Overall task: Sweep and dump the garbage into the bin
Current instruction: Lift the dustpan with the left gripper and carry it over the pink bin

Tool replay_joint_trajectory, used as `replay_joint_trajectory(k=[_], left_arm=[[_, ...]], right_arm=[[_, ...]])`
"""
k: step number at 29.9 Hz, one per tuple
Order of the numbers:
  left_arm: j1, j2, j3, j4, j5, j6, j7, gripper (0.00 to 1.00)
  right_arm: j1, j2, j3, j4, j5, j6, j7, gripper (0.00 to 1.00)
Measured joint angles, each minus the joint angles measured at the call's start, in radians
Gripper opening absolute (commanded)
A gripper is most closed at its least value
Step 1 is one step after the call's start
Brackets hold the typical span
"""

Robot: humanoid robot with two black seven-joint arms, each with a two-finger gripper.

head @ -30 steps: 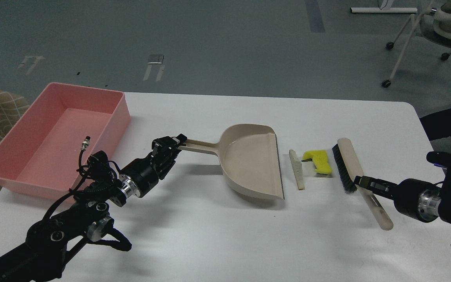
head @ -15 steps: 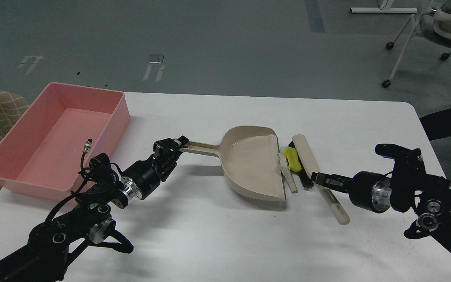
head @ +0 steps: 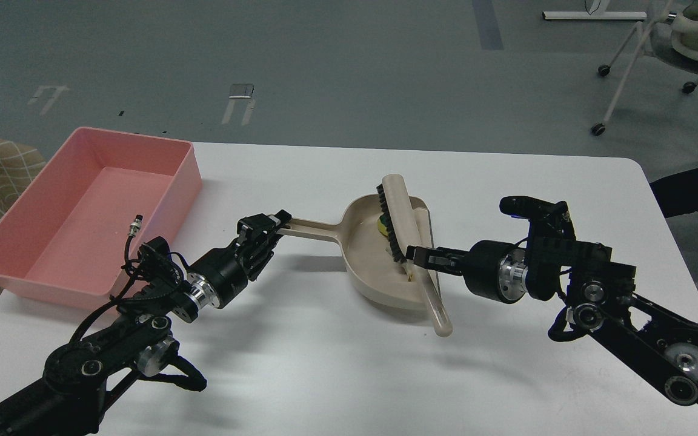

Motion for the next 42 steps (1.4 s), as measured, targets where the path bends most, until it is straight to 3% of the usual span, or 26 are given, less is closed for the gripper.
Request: replay_joint_trajectory(k=[15,20,27,42], left_arm=[[-0.003,0.003,-0.024,-0.012,-0.018,0.016,-0.022,0.11],[-0.005,0.009,-0.083,-0.025,-0.079,0.015,-0.068,0.11],[-0.001,0.004,-0.14,-0.05,-0.095,0.014,-0.08,0.11],[0.19,0.132,-0.548,-0.17,-0.159,-0.003,-0.069,0.11]], right_arm=[[-0.046,-0.205,0.166,0.034,0.116,0.0,0.006,0.05],[-0.119,-0.275,0.193,0.009,0.118,0.0,0.012,0.05],[-0.198,-0.316,0.27,-0.024,0.118,0.0,0.013,0.06],[-0.274,-0.342,0.324,-0.078,0.118,0.0,0.033,0.06]])
